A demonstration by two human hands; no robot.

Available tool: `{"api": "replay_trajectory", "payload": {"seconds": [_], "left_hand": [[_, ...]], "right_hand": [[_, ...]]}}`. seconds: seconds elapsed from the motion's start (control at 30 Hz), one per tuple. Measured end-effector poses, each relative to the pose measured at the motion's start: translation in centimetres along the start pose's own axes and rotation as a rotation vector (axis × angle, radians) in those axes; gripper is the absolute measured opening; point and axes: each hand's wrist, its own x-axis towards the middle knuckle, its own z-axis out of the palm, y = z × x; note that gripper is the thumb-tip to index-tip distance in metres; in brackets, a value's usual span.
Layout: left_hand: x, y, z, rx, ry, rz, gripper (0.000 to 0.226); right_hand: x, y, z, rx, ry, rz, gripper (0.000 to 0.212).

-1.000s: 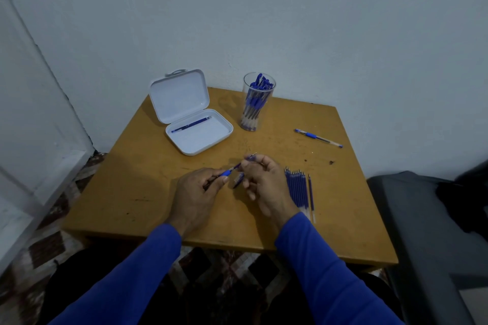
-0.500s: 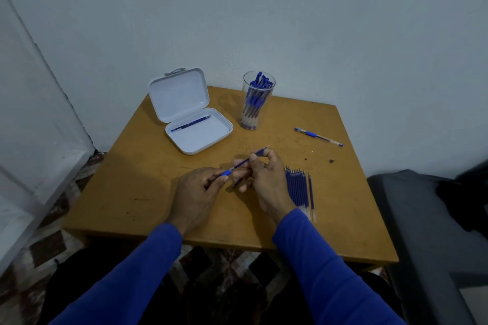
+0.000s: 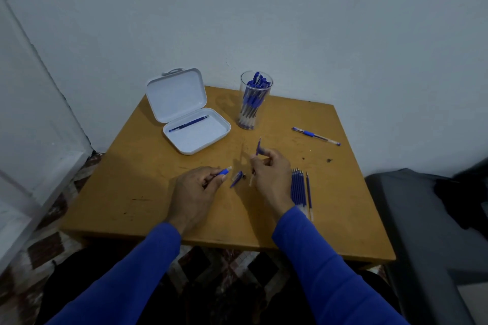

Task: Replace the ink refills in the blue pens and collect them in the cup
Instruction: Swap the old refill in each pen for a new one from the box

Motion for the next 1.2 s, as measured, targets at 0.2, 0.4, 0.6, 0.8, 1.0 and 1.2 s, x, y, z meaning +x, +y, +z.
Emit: {"api": "replay_trajectory", "payload": {"seconds": [0.2,0.4,0.6,0.8,1.0,1.2], "left_hand": [[0.4,0.5,0.3,0.034,0.009,0.012,0.018],[0.8,1.5,1.4,0.051,0.005,0.022,0.014],[1.4,1.9,2.3,0.032,0.012,0.039,0.014],[1.2,1.3,2.6,0.033,0.013,0.05,0.018],[1.2,1.3,2.6,0.051,0.006,0.07,0.018],[1.1,1.5,2.6,0.058,0.014,0.07,0.017]], "right_hand": [[-0.8,1.1,-0.6,-0.308,0.013,-0.037,0.023],[-0.3,2.1,-3.7,-0.477,0.026,0.048,0.022],[-0.5,2.9,-5.5,-0.501,0.044,0.063,0.011],[-0.4,3.6,-5.3,-0.558,0.025,0.036,0.005],[0.1,3.8,-4.8,-0.609,0.024,0.036,0.014],[0.5,4.0,-4.7,-0.666,0.021,0.029,0.018]]}}
